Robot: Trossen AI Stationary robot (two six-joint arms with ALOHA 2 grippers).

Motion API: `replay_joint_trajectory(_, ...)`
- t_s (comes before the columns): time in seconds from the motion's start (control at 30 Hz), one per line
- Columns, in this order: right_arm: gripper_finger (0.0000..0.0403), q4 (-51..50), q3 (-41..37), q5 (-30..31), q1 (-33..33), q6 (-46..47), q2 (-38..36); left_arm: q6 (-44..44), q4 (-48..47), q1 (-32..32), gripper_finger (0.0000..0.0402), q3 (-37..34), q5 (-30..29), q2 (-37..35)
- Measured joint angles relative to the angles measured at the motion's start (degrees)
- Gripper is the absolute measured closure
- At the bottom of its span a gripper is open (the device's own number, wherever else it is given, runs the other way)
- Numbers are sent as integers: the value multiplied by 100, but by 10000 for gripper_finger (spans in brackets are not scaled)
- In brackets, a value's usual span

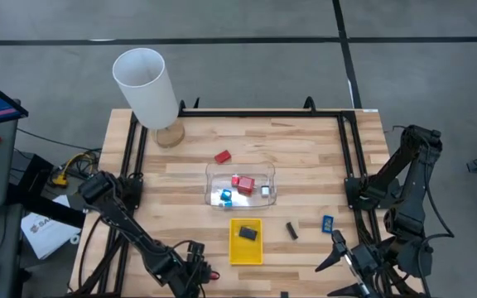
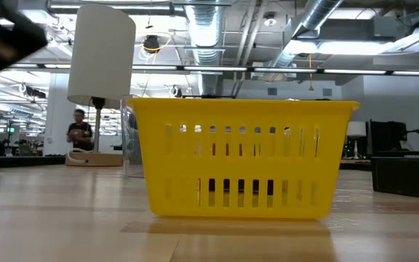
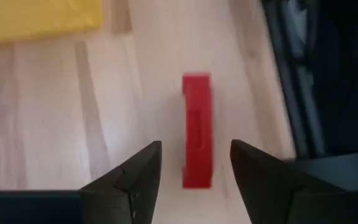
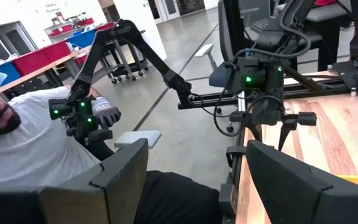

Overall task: Pick & Place Office items
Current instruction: Put the bottom red digital clock into the yellow bin

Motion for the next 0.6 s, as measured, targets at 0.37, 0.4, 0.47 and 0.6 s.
replay_joint_trajectory(0.37,138,0,0,-6,0,46,0,-182,829,16,217,-695,72,0)
replay_joint_trajectory(0.4,138,0,0,-6,0,46,0,-186,851,28,220,-709,66,0)
replay_joint_trajectory(0.47,138,0,0,-6,0,46,0,-188,877,34,230,-709,35,0)
replay_joint_trajectory(0.6,138,0,0,-6,0,46,0,-187,931,34,266,-709,-123,0)
